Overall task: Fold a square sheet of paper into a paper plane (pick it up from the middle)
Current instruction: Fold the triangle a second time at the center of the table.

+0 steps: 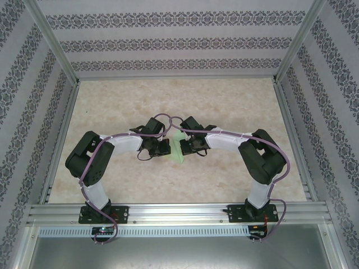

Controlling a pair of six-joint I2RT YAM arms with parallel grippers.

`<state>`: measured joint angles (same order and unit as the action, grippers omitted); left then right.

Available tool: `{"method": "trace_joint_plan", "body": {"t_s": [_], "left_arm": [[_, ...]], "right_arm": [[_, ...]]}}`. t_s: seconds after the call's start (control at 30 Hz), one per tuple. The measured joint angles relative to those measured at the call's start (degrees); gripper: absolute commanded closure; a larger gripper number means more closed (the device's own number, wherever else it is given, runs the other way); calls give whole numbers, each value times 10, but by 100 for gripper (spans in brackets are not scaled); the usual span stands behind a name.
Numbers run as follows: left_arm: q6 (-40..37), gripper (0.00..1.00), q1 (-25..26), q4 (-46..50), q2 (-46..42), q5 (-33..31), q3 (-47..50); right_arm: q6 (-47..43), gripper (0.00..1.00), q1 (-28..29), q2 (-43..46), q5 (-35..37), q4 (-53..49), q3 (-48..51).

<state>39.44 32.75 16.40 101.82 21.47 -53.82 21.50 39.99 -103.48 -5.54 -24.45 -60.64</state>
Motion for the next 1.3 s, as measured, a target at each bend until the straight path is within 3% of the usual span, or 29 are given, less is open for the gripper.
{"method": "trace_joint_plan", "body": {"t_s": [1.3], "left_arm": [[-15, 92, 0, 19, 11, 0, -18]], "right_arm": [[11, 96, 0, -10, 5, 7, -4]]}}
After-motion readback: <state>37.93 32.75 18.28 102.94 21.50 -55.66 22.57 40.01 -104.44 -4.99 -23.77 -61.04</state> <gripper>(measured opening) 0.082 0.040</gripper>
